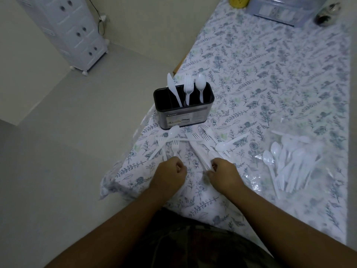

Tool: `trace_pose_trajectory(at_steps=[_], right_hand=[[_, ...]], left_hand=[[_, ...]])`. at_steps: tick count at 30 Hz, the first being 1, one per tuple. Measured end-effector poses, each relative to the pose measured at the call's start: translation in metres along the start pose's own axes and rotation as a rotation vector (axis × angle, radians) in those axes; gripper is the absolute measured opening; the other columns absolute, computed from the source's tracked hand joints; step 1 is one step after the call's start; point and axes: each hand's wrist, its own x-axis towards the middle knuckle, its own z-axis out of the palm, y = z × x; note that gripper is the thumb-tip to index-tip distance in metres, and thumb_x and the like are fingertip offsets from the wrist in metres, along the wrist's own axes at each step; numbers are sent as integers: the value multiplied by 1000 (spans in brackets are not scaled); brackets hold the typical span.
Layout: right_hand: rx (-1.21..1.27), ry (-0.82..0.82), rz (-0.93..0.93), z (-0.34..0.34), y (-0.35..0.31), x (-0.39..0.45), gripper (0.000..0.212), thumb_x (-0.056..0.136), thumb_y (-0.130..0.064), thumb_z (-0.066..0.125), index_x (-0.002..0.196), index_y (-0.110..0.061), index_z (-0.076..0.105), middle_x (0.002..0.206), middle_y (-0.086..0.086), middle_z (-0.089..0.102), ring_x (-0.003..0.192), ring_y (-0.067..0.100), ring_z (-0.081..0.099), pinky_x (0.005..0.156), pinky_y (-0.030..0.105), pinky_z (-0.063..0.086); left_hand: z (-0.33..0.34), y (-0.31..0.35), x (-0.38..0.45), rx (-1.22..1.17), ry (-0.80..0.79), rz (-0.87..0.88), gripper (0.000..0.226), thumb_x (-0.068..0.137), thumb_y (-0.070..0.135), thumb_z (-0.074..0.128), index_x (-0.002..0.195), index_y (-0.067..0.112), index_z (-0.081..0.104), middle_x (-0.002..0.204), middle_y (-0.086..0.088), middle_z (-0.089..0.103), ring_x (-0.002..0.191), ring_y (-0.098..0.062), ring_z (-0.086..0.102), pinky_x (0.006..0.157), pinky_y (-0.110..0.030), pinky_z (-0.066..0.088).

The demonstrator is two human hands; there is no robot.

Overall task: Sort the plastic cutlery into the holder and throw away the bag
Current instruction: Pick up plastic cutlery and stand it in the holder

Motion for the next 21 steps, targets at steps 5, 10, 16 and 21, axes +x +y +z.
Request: trace_pose_trajectory(at_steps=[5, 10, 16, 21], right_hand=[[285, -108, 88, 3, 10, -21, 29, 88, -16, 77, 77, 4, 58, 67, 13, 59, 61, 20, 57, 58, 28, 53], [541, -183, 145, 0, 14, -32, 18, 89, -2, 75, 95, 14, 68, 80, 35, 64, 58, 23, 61, 50, 25, 51], [733, -111, 280, 3, 28, -33, 16, 91, -10, 74, 88, 4, 65, 80, 19, 66, 72, 28, 66, 68, 37, 61], [865, -65, 346, -3, 20, -31, 9, 100, -5, 59, 106, -1, 63, 91, 16, 74, 82, 23, 73, 77, 37, 61]], left_hand=[[21, 33, 12, -522, -215, -386, 29, 97, 39, 58, 96, 12, 67, 83, -4, 71, 68, -14, 65, 63, -30, 59], [33, 29, 16, -675, -265, -474, 29, 97, 28, 61, 91, 1, 69, 80, -18, 73, 65, -21, 64, 59, -28, 50], [34, 22, 12, -727, -293, -506, 31, 96, 25, 64, 97, -7, 67, 82, -22, 71, 62, -18, 62, 58, -27, 53], [36, 24, 1, -641, -343, -435, 30, 96, 25, 64, 96, -4, 66, 77, -14, 70, 68, -20, 67, 67, -30, 60]])
